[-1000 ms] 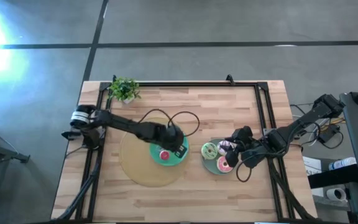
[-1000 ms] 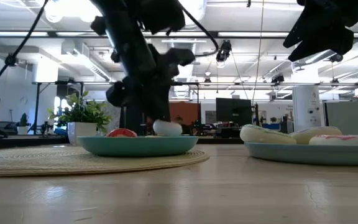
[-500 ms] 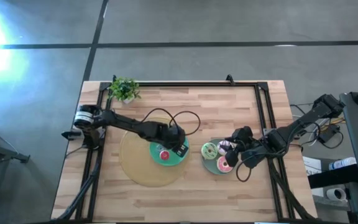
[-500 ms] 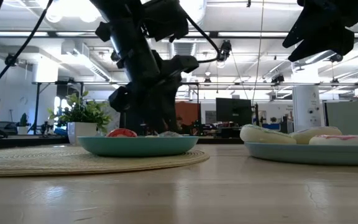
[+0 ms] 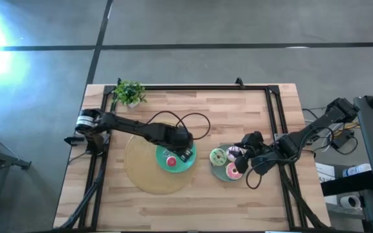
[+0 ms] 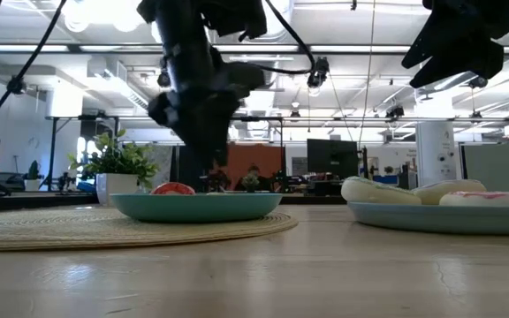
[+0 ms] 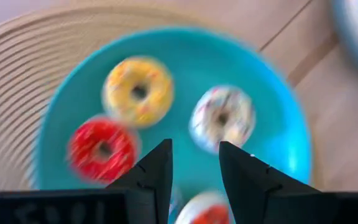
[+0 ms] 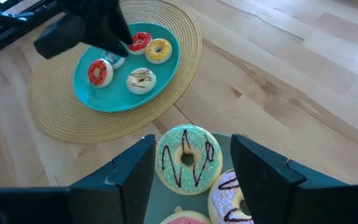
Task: Pick & Place donuts
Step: Adjust the small orange donut
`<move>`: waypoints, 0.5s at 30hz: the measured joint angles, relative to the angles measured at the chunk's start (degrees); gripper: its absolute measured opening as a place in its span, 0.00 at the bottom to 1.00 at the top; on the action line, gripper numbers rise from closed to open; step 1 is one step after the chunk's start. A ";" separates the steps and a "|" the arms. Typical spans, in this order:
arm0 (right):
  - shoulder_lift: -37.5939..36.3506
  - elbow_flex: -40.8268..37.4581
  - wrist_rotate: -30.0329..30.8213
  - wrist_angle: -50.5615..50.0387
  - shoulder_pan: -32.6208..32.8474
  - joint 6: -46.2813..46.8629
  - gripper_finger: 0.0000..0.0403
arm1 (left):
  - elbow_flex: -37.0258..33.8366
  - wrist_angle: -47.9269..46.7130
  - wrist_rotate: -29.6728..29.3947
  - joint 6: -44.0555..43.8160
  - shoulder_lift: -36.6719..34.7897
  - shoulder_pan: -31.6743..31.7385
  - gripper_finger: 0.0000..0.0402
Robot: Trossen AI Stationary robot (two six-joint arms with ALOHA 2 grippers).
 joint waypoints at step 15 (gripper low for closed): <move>0.00 -0.64 0.06 -0.31 0.00 -0.22 0.50 | 1.43 -17.93 0.19 -2.63 -2.00 -9.32 0.26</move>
